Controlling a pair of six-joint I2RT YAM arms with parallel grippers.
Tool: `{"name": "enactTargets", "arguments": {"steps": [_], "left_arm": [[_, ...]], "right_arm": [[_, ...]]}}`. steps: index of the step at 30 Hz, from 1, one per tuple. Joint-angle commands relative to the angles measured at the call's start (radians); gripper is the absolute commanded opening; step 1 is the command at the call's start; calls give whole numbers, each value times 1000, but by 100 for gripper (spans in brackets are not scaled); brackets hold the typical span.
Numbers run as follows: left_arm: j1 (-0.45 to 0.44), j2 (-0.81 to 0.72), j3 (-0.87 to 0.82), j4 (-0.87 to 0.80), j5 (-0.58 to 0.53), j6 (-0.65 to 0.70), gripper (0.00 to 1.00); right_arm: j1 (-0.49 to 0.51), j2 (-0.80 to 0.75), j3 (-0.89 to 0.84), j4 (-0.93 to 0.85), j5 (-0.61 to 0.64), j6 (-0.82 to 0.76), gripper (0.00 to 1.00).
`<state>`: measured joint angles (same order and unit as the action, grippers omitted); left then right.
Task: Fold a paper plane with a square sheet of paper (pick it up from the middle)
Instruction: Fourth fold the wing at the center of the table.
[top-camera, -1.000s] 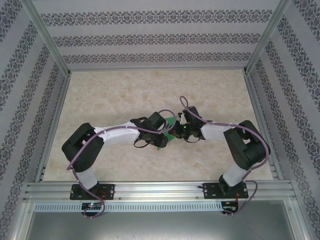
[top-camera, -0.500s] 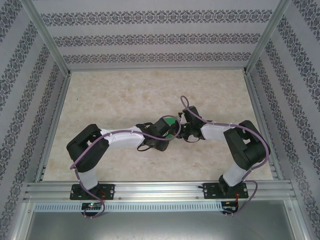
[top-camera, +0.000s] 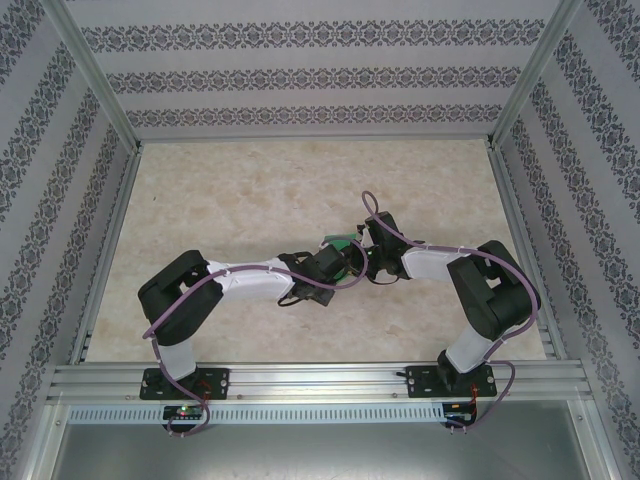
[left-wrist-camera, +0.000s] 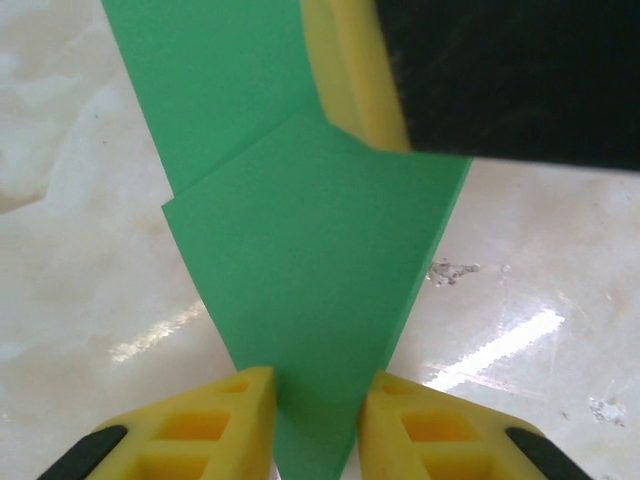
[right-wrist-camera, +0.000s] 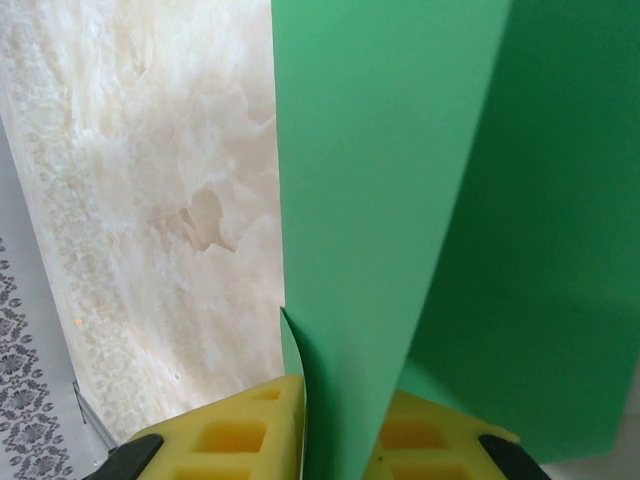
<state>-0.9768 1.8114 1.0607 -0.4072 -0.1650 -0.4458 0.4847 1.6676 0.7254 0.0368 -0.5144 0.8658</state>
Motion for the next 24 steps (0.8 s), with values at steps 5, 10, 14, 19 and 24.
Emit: {"name": "enactTargets", "arguments": {"steps": [5,10,14,19,24], "left_arm": [[-13,-1,1,25,-46,-5,27],[-12,2,-1,24,-51,-8,20],[-11,3,-4,28,-50,-6,14],[-8,0,-5,29,-48,-3,7],[24,-24,-48,95,38,-25,2]], "right_arm": [[12,0,19,-2,4,-2,19],[12,-10,19,-7,4,-4,20],[12,-20,22,-14,4,-9,22],[11,-34,25,-28,8,-16,24],[5,-74,29,-42,6,-26,29]]}}
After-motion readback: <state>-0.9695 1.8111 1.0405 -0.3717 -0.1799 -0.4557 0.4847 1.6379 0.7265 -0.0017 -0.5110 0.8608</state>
